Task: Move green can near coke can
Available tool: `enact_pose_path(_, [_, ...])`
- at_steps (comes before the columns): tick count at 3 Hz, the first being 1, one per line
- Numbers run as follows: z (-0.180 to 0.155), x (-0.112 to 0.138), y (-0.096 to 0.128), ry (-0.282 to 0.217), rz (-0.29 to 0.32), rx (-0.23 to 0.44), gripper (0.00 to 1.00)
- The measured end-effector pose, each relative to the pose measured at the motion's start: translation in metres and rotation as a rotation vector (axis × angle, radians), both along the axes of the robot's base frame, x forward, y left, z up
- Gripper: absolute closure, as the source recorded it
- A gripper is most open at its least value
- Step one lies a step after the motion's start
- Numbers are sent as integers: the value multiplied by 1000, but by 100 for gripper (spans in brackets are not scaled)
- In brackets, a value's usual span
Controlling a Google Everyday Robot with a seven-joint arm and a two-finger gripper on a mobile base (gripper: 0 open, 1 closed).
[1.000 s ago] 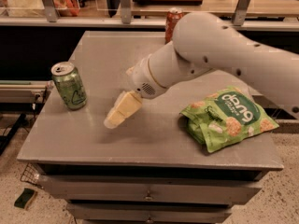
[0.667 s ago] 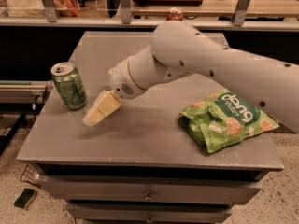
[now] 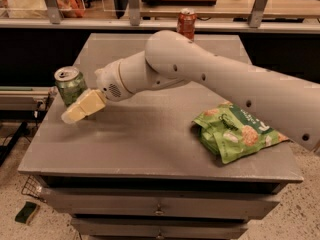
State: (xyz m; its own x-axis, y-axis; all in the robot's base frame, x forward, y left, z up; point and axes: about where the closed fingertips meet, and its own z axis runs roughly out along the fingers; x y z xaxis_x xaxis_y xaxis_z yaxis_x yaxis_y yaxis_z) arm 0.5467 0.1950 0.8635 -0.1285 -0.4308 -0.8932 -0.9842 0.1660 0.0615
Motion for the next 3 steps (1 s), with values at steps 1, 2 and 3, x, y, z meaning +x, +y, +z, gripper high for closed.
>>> enact_pose_path(1, [-2, 2, 7, 44, 0, 102, 0])
enact_pose_path(2, [-2, 6, 11, 73, -8, 164, 18])
enact_pose_path(3, [1, 6, 3, 84, -31, 203, 41])
